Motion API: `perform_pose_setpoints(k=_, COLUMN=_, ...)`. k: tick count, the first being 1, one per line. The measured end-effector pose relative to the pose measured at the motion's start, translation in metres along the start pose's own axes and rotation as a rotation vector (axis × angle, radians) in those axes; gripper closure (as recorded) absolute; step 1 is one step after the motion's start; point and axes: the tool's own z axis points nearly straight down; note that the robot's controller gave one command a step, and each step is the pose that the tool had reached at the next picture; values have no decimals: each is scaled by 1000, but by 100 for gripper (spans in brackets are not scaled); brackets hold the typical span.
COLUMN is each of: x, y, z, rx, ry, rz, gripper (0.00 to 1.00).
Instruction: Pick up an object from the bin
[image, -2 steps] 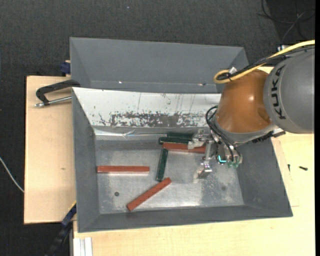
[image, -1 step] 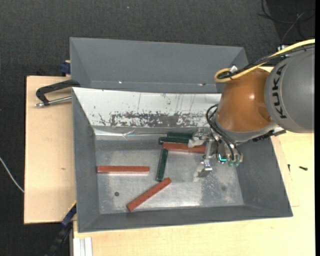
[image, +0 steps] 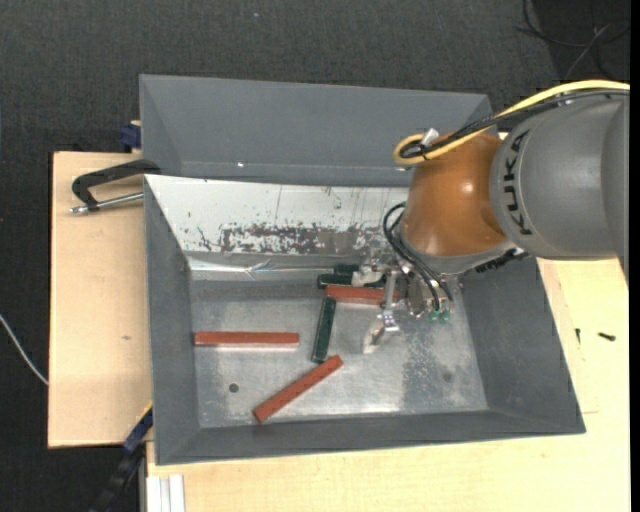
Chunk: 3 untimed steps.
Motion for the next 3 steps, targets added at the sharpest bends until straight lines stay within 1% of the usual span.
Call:
perform_pose_setpoints(k=1, x=-25, y=-2, z=16, rx=-6, ry=5, rz=-102, gripper=0)
perform_pose_setpoints(k=2, x=-30, y=-33, z=27, rx=-5, ry=-15, rz=-7, gripper=100)
perform_pose_setpoints(k=3, x=-30, y=-33, z=27, rx=-5, ry=-15, rz=-7, gripper=100)
